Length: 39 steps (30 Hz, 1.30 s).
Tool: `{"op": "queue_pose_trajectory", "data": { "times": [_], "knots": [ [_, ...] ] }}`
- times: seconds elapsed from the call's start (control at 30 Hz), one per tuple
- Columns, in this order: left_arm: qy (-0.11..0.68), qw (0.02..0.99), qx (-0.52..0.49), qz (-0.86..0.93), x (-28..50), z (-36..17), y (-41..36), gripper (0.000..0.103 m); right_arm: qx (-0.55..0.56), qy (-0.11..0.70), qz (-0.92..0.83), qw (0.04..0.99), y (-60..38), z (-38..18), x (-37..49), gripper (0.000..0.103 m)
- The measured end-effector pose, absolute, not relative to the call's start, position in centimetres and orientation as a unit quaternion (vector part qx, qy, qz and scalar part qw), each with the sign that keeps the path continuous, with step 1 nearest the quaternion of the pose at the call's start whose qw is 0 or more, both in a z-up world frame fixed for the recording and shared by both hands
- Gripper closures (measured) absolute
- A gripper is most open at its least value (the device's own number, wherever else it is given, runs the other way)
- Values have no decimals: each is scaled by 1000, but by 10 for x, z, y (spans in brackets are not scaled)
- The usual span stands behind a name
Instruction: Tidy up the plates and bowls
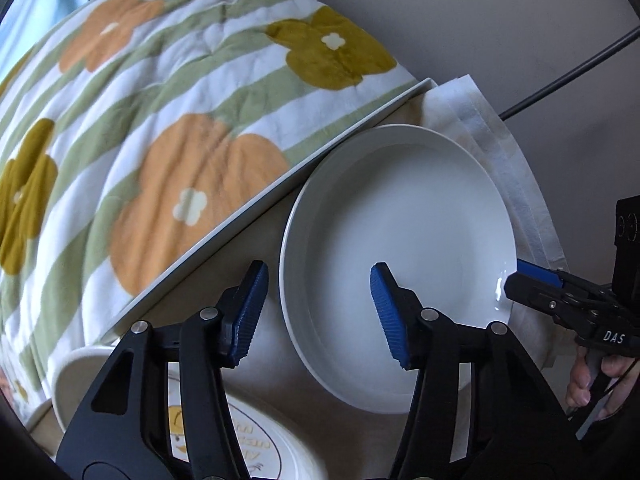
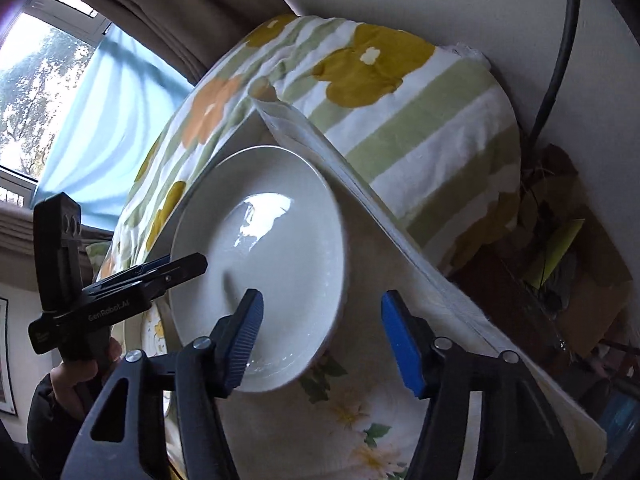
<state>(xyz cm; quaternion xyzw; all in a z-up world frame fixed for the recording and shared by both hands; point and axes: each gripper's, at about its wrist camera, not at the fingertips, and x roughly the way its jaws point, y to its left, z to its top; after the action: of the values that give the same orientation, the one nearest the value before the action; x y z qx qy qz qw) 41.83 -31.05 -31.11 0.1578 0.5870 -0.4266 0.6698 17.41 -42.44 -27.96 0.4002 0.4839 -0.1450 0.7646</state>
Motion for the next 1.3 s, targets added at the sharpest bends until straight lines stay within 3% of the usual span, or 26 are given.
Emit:
{"op": "queue_pose_trajectory", "data": {
  "times": [0.2,0.33,0.9,1.3],
  "knots": [
    [584,675,156,-423,423,-313,-309,83,399,484,-157,763,-420,-288,181,71],
    [576,680,156,-426,423,-313,-306,86,404,483,-173,757,-417,-294,183,84],
    [551,707,168,-411,414,-297,-301,86,370,476,-132,787,-413,-286,181,83],
    [520,766,117,-359,370,-242,-265,86,298,462,-66,833,-410,-238,169,83]
  ]
}}
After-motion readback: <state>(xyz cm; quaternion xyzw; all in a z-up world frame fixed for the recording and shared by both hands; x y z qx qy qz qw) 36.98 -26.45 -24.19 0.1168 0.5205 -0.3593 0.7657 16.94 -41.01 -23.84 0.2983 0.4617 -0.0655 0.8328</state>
